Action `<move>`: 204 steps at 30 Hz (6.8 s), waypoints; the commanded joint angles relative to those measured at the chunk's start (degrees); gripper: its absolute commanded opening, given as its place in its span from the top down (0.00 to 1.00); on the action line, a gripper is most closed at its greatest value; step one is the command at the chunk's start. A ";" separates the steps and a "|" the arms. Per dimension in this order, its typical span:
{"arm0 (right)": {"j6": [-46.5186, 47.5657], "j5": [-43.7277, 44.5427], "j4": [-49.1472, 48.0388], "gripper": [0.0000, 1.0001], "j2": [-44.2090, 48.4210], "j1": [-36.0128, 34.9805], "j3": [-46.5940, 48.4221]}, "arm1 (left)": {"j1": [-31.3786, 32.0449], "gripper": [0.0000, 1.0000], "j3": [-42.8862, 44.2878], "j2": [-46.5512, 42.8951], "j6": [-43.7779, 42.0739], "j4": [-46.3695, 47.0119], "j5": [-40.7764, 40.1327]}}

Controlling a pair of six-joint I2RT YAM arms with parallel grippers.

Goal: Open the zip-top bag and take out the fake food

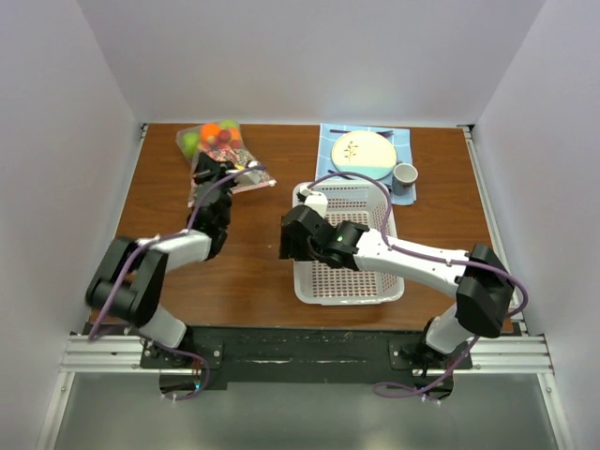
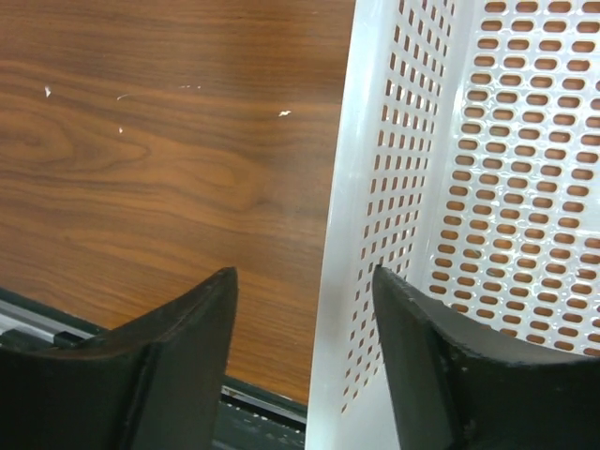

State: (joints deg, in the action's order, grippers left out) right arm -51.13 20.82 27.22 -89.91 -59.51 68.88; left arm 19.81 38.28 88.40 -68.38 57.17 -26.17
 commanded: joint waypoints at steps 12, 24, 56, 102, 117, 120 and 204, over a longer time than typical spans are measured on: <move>8.24 10.11 2.22 0.23 10.89 -0.26 3.80 | -6.44 0.00 -1.73 -3.95 9.22 -12.95 5.34; 9.91 11.79 5.38 0.14 13.09 -0.79 10.74 | -11.55 0.00 1.89 1.95 12.66 -18.76 5.34; 10.35 11.88 3.45 0.11 8.26 -2.10 13.91 | -10.94 0.00 -12.19 23.56 -7.80 37.30 0.68; 37.49 1.53 -17.10 0.21 18.10 -1.93 4.34 | -13.57 1.00 18.93 -29.59 16.26 -70.16 25.82; 56.84 -23.02 -21.34 0.26 11.96 -1.93 8.90 | -13.57 1.00 28.60 -37.07 20.39 -96.45 36.72; 59.74 -22.14 -20.55 0.27 9.68 -1.93 11.36 | -13.57 1.00 28.60 -38.56 19.69 -99.26 37.16; 56.59 -26.51 -20.79 0.01 17.37 6.74 7.36 | -6.37 0.94 42.92 -29.16 8.26 -125.54 73.02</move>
State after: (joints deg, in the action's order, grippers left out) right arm 9.30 -3.25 16.03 -81.41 -58.24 83.85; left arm 13.21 78.32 61.71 -58.13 -65.87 46.13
